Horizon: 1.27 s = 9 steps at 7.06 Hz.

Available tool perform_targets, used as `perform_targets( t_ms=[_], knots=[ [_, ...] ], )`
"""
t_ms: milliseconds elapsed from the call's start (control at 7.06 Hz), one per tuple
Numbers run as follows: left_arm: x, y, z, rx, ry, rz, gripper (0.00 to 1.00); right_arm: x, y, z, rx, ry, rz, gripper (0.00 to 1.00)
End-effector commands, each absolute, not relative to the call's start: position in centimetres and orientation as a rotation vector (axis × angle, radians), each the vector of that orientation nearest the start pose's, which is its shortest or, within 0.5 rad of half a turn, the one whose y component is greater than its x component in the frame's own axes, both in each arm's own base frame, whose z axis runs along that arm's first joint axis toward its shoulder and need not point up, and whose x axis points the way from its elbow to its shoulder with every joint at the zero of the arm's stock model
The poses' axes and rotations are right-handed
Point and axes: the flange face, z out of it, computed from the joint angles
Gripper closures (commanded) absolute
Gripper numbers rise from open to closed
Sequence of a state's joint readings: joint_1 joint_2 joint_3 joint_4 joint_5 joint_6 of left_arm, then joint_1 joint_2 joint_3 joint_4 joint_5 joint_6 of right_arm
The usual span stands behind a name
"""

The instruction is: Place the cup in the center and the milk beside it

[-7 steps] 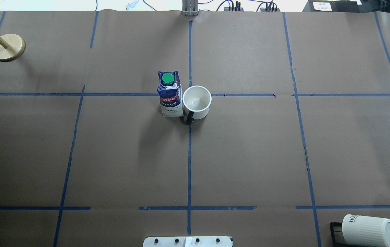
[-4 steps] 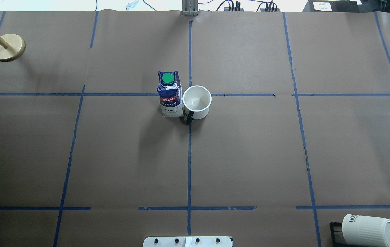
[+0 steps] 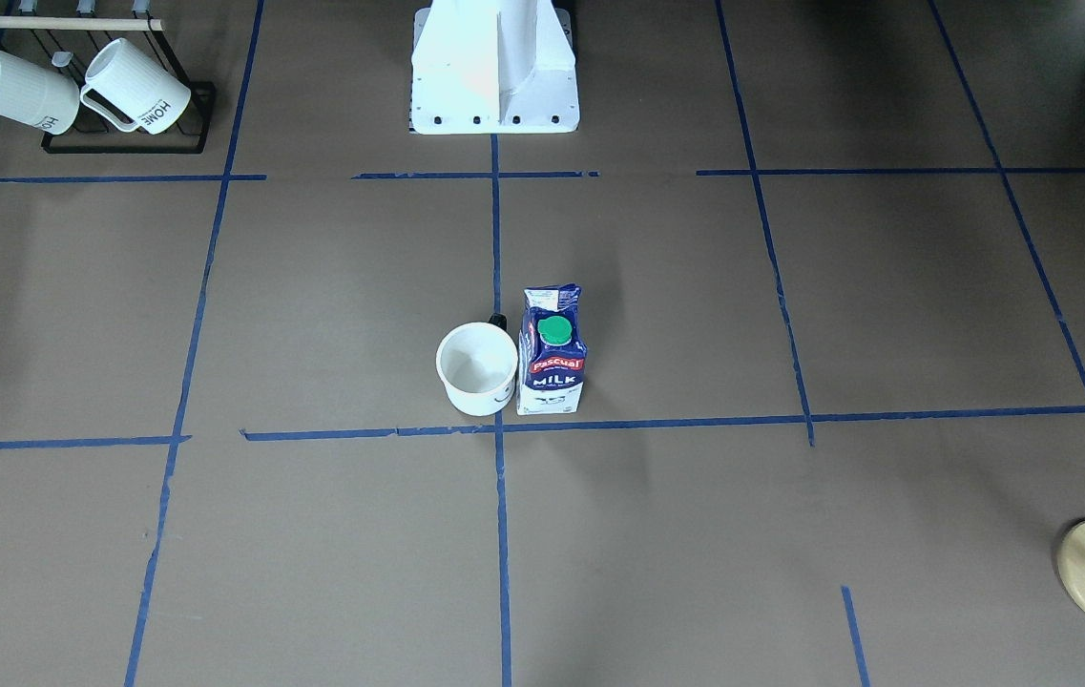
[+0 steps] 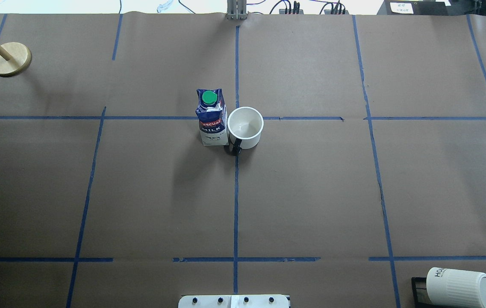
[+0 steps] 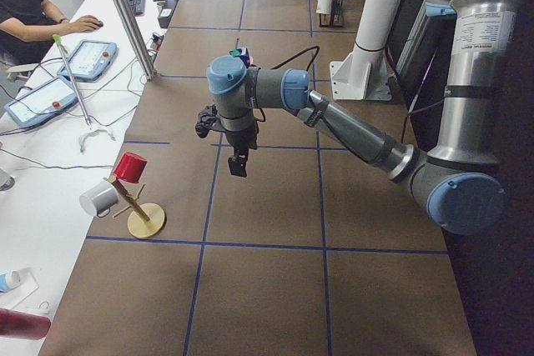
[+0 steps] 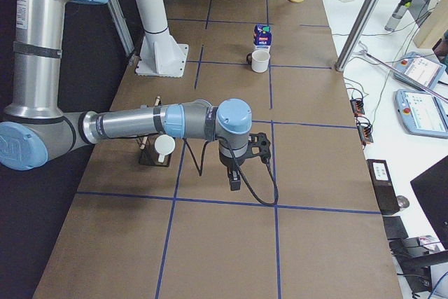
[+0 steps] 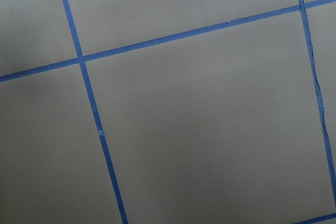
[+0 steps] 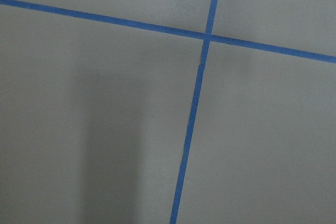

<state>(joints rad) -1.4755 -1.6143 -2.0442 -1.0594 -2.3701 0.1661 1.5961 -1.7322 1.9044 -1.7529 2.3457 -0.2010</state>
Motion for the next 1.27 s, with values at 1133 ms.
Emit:
perform_targets(
  t_ms=[1133],
  knots=[
    [-3.9,-48.6,53.8,-0.04,0.802,0.161,0.0,4.9,-41.8,58.6,0.062,-0.758,-0.22,0.0]
  ],
)
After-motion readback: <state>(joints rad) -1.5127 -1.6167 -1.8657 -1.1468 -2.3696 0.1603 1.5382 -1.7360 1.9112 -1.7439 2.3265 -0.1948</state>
